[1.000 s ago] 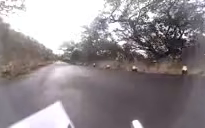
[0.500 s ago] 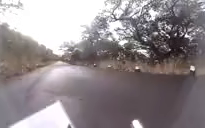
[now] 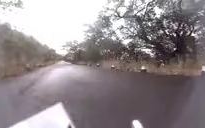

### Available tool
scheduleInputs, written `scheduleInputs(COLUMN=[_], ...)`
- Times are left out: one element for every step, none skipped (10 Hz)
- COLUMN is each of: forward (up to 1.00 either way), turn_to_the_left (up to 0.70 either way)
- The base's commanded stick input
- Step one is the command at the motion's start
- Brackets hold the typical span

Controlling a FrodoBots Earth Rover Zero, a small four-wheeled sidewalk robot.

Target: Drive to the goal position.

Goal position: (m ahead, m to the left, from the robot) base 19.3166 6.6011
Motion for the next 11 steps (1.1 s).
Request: scheduleInputs(forward=[1.0, 1.0, 1.0, 1.0, 1.0, 1.0, 1.0, 1.0, 1.0, 1.0, 1.0], turn_to_the_left=[0.0, 0.0, 0.0, 0.0, 0.0, 0.0, 0.0, 0.0, 0.0, 0.0, 0.0])
